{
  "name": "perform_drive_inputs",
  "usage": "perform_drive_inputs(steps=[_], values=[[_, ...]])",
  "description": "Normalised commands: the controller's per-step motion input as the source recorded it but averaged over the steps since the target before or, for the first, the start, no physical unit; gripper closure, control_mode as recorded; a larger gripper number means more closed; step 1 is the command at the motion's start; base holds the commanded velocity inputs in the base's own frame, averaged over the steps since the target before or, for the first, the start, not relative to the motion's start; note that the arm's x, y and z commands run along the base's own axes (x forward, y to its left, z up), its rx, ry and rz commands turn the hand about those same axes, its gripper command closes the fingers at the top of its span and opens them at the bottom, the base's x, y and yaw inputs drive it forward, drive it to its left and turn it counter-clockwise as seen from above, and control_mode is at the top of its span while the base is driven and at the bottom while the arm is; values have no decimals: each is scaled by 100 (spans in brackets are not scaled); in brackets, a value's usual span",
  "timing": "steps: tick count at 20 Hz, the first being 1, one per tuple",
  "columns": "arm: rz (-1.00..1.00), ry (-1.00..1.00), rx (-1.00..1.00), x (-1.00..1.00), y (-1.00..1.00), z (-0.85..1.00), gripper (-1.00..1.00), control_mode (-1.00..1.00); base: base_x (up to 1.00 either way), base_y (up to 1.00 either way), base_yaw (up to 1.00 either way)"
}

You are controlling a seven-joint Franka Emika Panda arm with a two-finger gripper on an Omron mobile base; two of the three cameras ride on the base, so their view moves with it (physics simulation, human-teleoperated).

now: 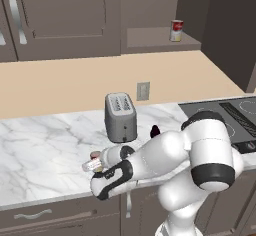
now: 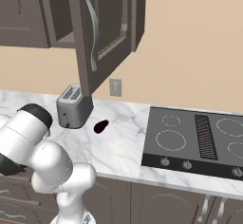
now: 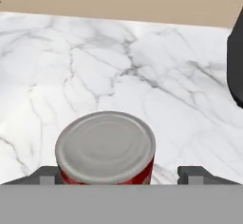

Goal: Restock the canned food cabinet by taking the new fresh canned food from the counter and placing it in the cabinet. Then, take the old canned food from the cabinet and place it on the counter.

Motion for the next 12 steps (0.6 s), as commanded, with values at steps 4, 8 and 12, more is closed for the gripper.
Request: perform_drive_inputs(steps=[4, 8, 12], values=[[-12, -2, 0, 0, 8, 91, -100, -100, 0, 0, 0], [-9, -4, -3, 0, 16, 100, -100, -100, 0, 0, 0], [-7, -7, -8, 0, 34, 100, -100, -100, 0, 0, 0]])
